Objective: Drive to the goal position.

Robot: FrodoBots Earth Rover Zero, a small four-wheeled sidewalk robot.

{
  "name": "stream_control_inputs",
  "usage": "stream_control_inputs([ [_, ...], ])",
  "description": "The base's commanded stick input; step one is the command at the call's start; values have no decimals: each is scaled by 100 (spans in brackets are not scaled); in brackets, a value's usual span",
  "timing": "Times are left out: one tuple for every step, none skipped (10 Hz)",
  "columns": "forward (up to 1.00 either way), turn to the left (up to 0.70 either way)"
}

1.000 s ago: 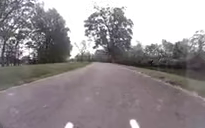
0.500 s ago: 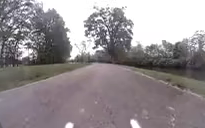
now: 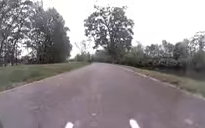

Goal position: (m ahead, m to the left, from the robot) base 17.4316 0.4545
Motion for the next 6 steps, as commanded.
stream_control_inputs([
  [70,0],
  [70,0],
  [70,0],
  [70,0],
  [70,0],
  [70,0],
])
